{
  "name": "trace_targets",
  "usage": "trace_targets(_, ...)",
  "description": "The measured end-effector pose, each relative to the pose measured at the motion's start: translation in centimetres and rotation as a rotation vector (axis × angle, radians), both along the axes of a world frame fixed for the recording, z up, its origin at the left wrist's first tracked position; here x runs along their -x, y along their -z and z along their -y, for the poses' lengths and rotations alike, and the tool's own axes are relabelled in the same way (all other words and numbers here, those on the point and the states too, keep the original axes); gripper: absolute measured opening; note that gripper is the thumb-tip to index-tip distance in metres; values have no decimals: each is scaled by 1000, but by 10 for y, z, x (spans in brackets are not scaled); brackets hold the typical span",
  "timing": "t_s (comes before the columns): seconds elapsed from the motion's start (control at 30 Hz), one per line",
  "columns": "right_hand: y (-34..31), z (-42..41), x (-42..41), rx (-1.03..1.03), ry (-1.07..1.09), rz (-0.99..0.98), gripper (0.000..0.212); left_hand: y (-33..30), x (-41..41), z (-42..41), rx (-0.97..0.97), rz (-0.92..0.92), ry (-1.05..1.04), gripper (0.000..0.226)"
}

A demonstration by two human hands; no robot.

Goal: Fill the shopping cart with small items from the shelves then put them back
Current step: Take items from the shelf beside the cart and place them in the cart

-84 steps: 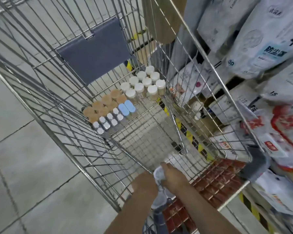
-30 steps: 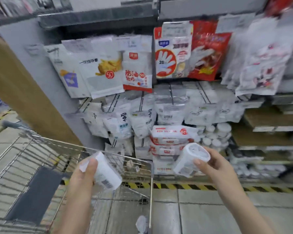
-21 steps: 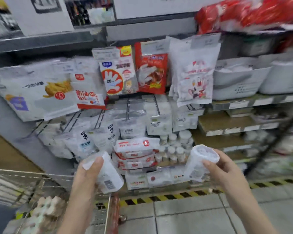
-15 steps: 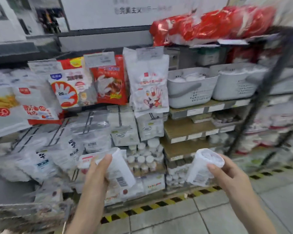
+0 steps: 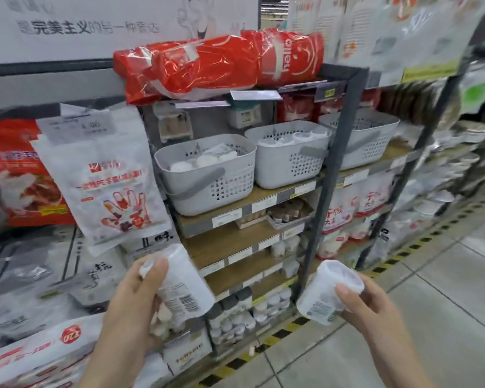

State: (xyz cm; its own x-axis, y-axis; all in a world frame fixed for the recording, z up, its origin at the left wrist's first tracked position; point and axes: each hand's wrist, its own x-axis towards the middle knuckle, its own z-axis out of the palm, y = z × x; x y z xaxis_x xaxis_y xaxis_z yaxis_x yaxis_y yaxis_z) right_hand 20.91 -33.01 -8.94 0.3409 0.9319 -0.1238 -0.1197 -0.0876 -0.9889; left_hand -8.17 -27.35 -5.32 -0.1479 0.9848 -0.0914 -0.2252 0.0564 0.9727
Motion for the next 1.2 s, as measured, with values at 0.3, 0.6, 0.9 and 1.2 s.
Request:
trace_targets(0.3, -24, -105, -38, -54, 10, 69, 66, -6, -59, -137, -36, -4, 13, 13)
trace_targets(0.6, -32, -191, -75, -152, 27, 90, 71, -28, -118, -221, -118, -84, 68, 28)
trace_targets(0.9, -59, -288, -103, -313, -70, 116, 43, -44, -154, -283, -245, -131, -5, 68)
trace_targets(1.2, -66, -378, -116, -490, -238, 314, 46, -48, -182, -332, -290, -350, -127, 32)
